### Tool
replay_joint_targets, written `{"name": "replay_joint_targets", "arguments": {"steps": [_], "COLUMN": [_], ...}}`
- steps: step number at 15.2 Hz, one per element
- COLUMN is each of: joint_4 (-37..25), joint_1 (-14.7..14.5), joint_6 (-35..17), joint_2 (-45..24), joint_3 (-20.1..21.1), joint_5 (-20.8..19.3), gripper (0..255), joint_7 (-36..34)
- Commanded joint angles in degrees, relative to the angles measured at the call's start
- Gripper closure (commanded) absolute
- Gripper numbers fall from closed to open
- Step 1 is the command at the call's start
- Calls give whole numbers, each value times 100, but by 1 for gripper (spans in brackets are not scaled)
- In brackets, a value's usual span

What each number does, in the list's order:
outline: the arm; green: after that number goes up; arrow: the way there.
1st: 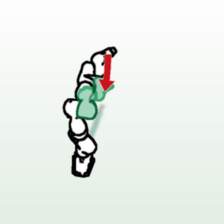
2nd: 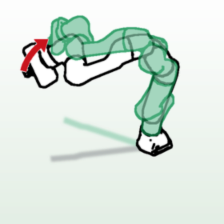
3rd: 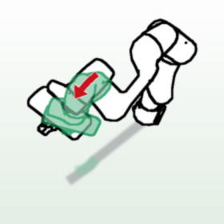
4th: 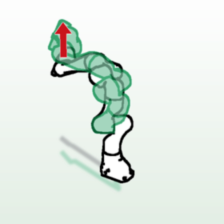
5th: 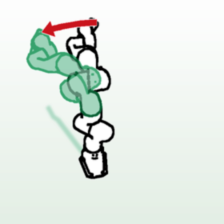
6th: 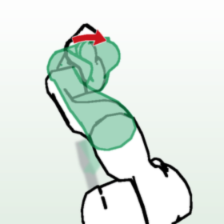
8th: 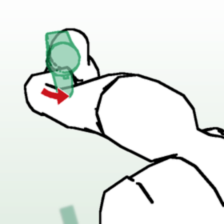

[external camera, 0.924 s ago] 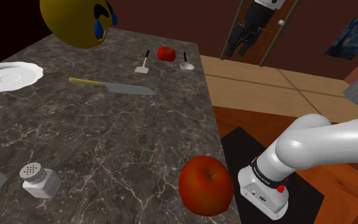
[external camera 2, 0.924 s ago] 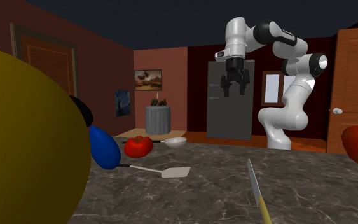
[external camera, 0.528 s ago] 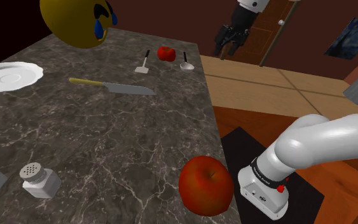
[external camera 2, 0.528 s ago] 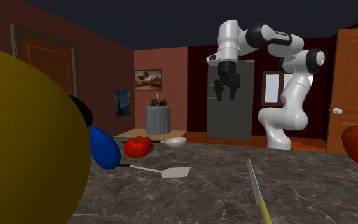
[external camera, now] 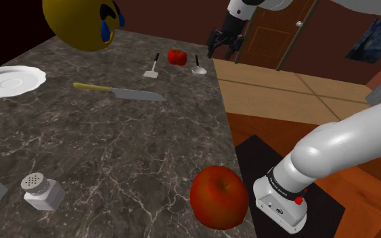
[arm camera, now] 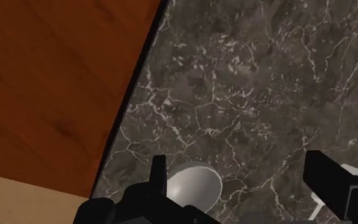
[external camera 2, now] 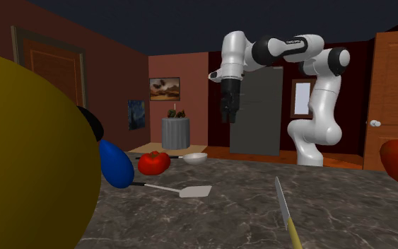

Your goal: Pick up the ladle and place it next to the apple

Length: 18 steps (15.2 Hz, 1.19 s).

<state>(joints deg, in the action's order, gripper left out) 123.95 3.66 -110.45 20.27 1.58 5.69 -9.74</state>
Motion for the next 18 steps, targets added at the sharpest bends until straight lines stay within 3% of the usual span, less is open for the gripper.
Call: {"name": "replay_joint_targets", "arguments": {"steps": [1,9,18], "joint_4": [-201,-1331,-3013], "joint_1": [67,263,409], "joint_6": [-253,-816,-965], "joint_2": [-428,-2049,-3830], "joint_3": [19,-21,-266], "joint_5": [-34,-226,-351], "gripper": [0,0,0], "joint_7": [-226,-1114,-1966]}}
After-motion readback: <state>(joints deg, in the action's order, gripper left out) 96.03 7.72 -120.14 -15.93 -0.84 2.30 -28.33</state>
